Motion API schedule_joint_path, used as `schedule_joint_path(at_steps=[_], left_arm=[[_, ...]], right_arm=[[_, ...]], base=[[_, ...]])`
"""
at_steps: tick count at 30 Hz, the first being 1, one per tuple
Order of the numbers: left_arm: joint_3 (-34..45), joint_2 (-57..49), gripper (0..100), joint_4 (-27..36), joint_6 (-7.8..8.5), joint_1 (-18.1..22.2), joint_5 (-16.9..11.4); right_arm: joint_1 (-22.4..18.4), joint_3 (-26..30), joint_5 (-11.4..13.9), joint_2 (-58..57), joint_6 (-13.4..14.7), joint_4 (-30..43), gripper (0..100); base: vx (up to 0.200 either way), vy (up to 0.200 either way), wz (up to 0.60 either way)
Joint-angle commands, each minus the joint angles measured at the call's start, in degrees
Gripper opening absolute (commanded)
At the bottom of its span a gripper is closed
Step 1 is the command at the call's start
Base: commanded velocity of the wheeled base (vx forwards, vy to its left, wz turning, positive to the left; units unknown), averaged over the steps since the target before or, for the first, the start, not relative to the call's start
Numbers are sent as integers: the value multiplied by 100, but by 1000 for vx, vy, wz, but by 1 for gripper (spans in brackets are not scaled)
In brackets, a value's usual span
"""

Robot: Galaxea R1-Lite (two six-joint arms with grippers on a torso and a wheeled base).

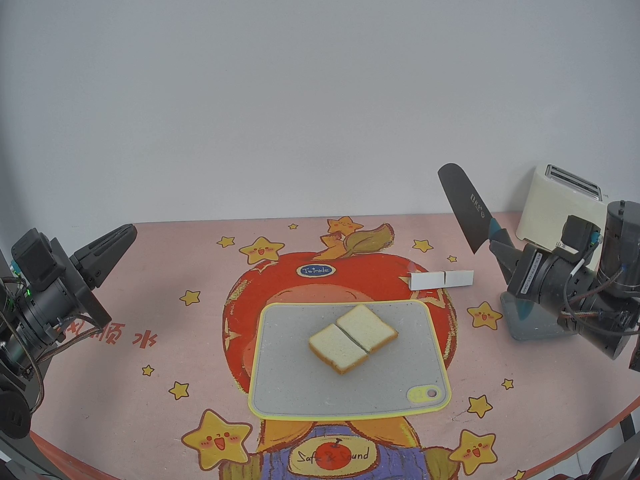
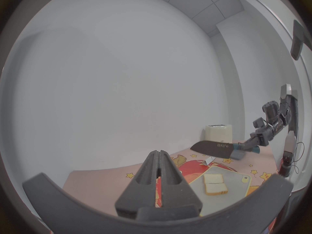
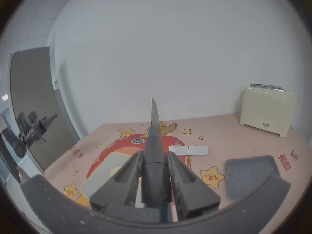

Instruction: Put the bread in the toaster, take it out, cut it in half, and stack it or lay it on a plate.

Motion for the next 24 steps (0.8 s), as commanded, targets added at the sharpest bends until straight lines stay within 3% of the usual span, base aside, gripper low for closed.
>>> schedule_joint_path(at_steps=[1,11,15,17,24], left_arm=[[19,-39,0,0,12,-7,1],[46,-100,0,0,38,-24,-7],[46,-144,0,0,354,-429,10],[54,-293,0,35,425,-640,63],[116,-381,0,79,433,-745,89]], right_arm=[[190,227,-82,-1,-13,-62,0],[278,306,-161,-177,-21,-88,0],[234,271,-153,-335,-39,-44,0],[225,279,-144,-396,-48,-18,0],[190,455,-65,-238,5,-27,0]], base=[[0,0,0],[0,0,0],[0,0,0],[0,0,0],[0,0,0]])
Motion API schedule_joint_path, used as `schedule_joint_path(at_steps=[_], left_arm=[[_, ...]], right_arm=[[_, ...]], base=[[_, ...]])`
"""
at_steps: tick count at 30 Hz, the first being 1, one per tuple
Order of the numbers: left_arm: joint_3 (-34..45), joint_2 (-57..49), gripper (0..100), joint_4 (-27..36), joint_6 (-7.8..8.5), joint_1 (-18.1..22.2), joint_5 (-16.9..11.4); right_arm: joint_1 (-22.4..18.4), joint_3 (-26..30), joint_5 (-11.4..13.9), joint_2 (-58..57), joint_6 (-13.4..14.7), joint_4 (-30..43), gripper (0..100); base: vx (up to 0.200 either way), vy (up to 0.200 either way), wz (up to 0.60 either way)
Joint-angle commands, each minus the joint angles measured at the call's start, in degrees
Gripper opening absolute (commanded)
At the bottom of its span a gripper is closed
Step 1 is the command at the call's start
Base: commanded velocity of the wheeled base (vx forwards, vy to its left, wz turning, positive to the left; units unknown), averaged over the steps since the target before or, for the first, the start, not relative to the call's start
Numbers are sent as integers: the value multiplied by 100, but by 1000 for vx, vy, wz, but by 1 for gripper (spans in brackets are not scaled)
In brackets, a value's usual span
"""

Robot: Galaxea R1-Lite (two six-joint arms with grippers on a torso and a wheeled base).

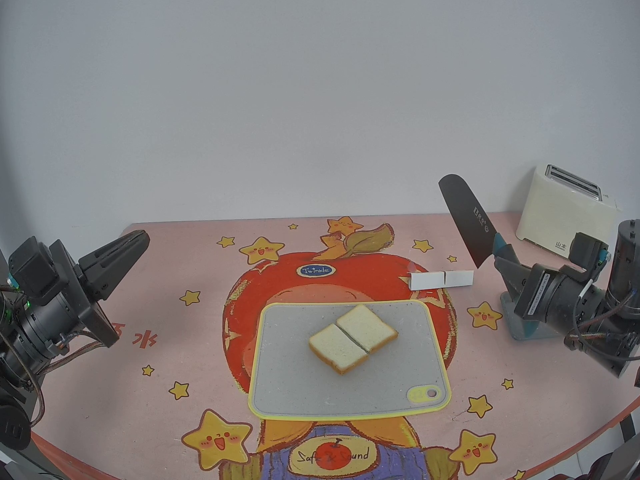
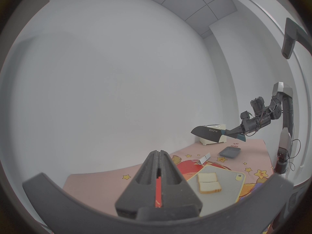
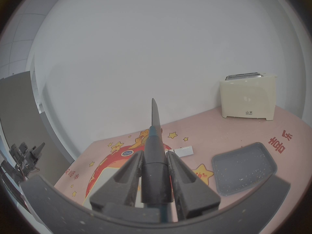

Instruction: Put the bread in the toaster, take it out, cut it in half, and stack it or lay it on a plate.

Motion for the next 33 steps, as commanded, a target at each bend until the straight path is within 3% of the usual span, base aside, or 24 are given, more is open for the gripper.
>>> schedule_joint_path(at_steps=[1,33], left_arm=[[28,-79,0,2,8,-66,4],[107,-70,0,11,8,-66,-14]], right_arm=[[-84,128,57,96,26,-16,0],[-172,400,65,834,52,-69,0]], base=[[0,0,0],[0,0,0]])
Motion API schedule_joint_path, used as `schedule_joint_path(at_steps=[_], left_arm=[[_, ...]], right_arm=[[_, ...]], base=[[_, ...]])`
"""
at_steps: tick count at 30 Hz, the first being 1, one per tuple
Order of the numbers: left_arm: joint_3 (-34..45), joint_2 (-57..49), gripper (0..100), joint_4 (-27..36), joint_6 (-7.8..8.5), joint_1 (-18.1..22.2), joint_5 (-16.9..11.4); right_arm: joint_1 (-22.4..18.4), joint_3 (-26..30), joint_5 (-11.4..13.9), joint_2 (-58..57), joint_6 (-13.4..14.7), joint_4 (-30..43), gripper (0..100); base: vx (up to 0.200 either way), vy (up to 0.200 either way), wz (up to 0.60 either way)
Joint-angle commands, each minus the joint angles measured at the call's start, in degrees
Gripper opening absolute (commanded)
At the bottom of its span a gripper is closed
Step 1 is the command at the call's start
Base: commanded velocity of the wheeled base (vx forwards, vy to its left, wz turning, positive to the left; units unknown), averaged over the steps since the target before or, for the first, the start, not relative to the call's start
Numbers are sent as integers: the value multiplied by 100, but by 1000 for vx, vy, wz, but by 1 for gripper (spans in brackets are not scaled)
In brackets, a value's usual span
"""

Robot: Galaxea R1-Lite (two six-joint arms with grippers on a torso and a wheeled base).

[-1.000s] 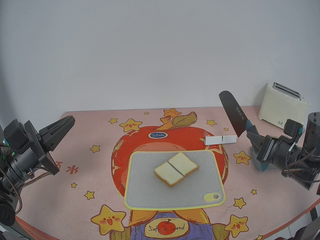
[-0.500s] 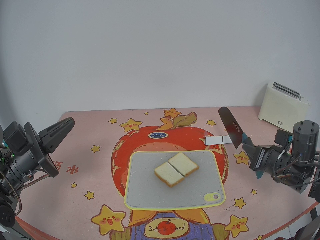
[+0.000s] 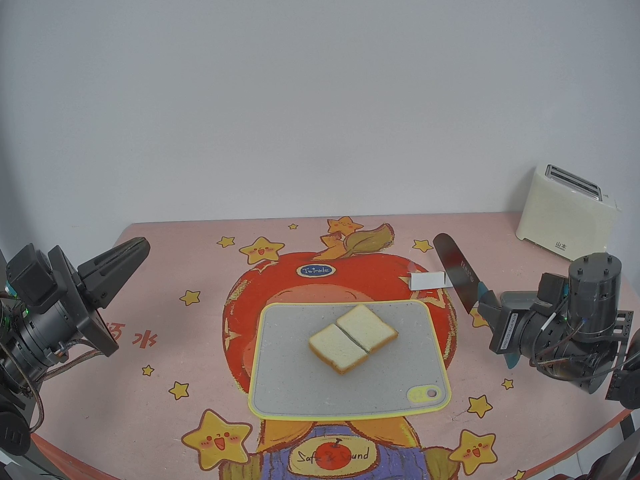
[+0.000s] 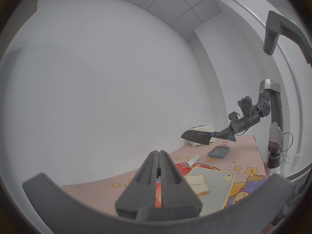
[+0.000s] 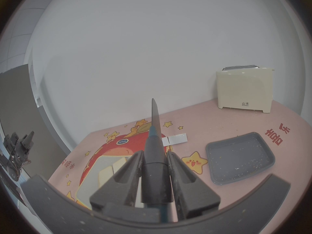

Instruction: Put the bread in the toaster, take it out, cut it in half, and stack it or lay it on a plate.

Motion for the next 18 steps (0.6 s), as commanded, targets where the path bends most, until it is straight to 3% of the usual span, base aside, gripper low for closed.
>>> schedule_joint_path(at_steps=[1,18], left_arm=[[3,16,0,-4,0,0,6],[11,16,0,-4,0,-9,-3]], right_arm=[[3,15,0,21,-2,1,0],[3,24,0,21,-2,1,0]], base=[[0,0,0],[0,0,0]])
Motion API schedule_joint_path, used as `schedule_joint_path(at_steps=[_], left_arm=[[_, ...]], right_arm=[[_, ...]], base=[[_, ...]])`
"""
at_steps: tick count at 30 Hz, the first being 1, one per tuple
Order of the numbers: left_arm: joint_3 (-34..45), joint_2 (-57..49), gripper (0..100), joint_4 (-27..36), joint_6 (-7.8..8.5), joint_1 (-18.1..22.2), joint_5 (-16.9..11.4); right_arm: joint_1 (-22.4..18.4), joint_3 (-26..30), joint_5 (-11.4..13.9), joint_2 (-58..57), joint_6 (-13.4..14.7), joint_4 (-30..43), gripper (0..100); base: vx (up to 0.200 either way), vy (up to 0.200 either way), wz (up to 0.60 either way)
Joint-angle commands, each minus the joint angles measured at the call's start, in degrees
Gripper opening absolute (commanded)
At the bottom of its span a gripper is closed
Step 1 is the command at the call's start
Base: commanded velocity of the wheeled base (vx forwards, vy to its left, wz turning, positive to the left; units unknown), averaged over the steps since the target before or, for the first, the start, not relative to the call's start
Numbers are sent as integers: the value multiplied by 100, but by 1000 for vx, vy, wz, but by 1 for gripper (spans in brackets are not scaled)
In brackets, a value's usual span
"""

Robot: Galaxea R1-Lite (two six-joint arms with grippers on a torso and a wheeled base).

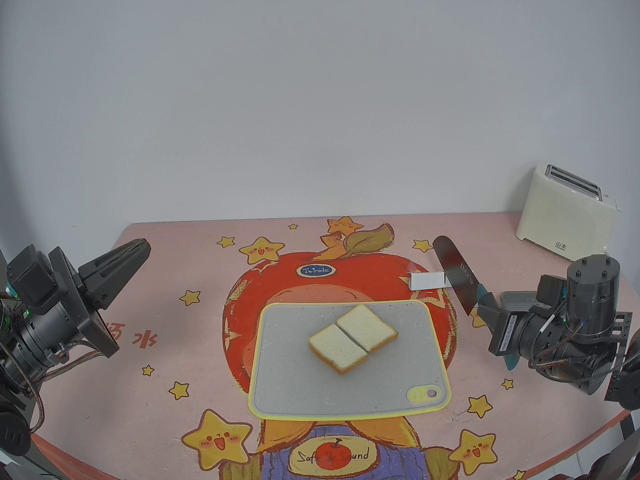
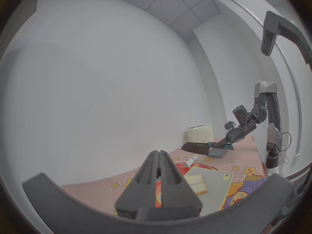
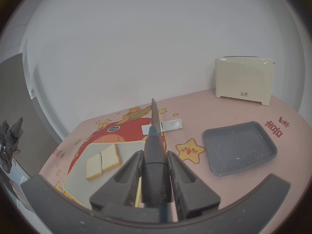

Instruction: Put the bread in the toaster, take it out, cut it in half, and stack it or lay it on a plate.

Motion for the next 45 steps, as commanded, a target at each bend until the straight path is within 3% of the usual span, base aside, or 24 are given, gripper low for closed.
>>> schedule_joint_path(at_steps=[1,45], left_arm=[[-1,10,0,-4,0,-4,0],[17,37,0,-4,0,-4,0]], right_arm=[[1,3,-9,6,-6,-3,0],[-16,30,-18,15,-23,-3,0]], base=[[0,0,0],[0,0,0]])
